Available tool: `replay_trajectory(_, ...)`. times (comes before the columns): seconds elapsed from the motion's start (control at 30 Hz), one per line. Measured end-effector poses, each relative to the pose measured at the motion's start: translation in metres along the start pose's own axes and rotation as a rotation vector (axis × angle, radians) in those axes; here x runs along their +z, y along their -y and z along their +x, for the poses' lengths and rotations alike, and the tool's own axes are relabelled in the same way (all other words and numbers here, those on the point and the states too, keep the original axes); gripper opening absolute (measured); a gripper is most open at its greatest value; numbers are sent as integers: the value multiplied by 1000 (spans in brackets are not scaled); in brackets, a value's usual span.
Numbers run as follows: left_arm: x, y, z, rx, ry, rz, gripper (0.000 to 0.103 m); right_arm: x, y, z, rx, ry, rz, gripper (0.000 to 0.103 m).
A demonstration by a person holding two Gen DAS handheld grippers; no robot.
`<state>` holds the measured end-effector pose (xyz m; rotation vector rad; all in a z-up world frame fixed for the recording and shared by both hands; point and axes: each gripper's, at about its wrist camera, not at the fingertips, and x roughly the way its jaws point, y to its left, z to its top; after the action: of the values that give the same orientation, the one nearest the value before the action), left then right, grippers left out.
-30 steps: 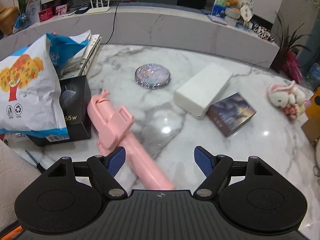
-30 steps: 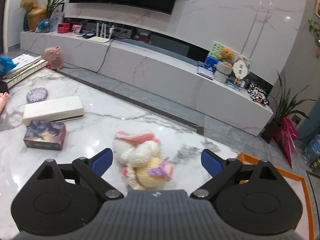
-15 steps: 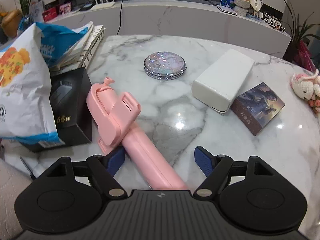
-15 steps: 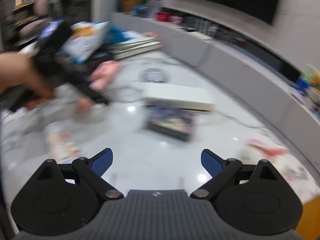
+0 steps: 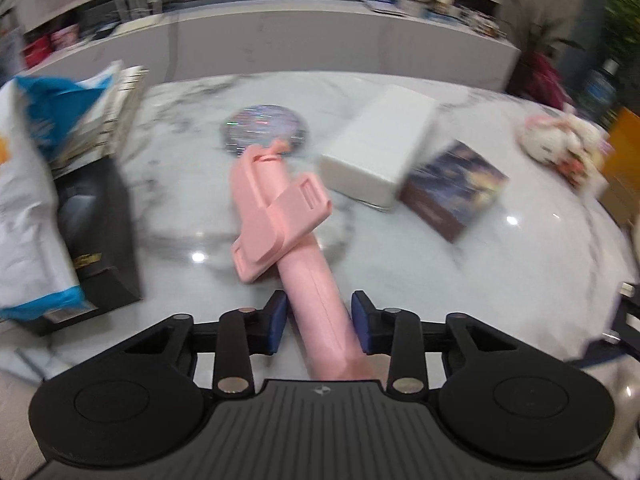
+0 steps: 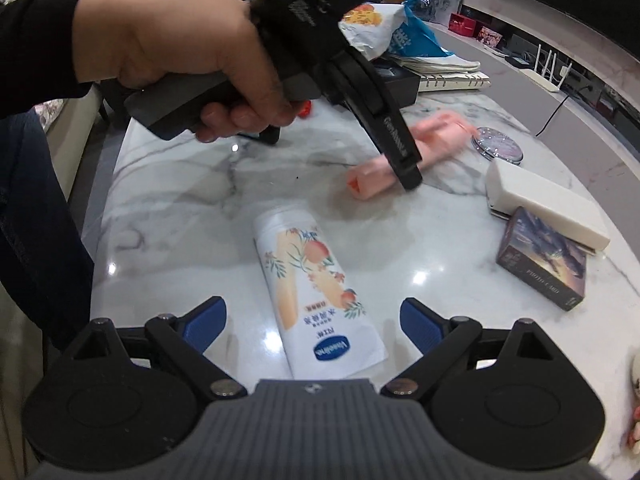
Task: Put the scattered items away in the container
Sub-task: 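Grasp the pink selfie stick with the left tool while the right tool grasps the white lotion bottle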
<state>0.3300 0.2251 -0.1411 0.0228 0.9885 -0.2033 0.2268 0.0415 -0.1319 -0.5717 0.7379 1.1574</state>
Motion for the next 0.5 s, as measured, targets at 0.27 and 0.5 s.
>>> replay_trajectory(0.27,4,6,5,40,-22,45,63,2,-1,13,9,-2,17,78)
replay_trajectory(0.5,11,1,11,69,-6,6,61,5,1,25,-17,27,-12,78)
